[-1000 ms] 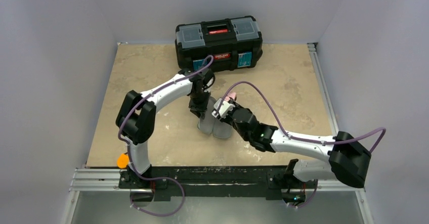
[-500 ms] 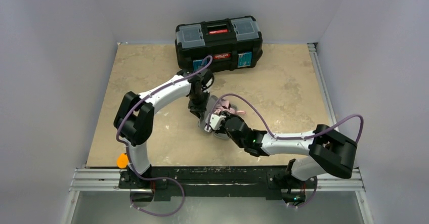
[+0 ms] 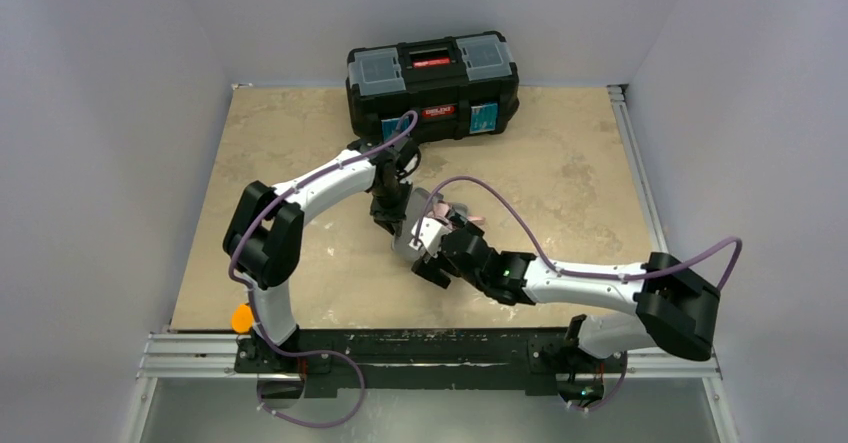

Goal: Put away the umbrella

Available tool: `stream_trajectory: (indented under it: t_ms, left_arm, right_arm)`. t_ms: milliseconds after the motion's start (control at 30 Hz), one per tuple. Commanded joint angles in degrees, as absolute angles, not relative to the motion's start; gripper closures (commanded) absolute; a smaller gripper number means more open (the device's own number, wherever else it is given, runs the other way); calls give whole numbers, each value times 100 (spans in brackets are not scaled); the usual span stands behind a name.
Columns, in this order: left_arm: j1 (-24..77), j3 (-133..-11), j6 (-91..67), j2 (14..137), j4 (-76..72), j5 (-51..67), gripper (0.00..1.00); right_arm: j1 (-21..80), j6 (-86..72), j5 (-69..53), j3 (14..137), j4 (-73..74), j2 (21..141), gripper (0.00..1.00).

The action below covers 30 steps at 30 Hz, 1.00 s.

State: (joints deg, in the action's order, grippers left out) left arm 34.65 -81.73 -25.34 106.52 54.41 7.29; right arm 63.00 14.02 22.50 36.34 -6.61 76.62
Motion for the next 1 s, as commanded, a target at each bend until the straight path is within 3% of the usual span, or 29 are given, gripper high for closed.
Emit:
stream_trajectory:
  t_ms: [0,233,367,500,733,967]
  left_arm:
    - [3420,-8185,-2482,10410,5340,749,84]
    - [3418,-8125,-2571,10415,5262,812,85]
    - [3418,-8105,-2586,10402,5224,819,85]
    - [3413,-8067,-2573,10377,5198,803,84]
    - [3414,-8044,-2515,10374,5147,813,84]
    - [3424,-8049,-2514,10345,5141,842,85]
  right_arm:
    - [6295,114,1981,4222,270,7278,1]
    - [6291,-1836,753,4906,1176,7233,1]
    - [6242,-3522,995,4995,1448,6985,1]
    - [5372,-5007,197,4883,1464,6785,1]
    - [4066,-5347,-609,3990,540,6646,2]
    - [3669,-5281,-1441,3769,-344,7469,2]
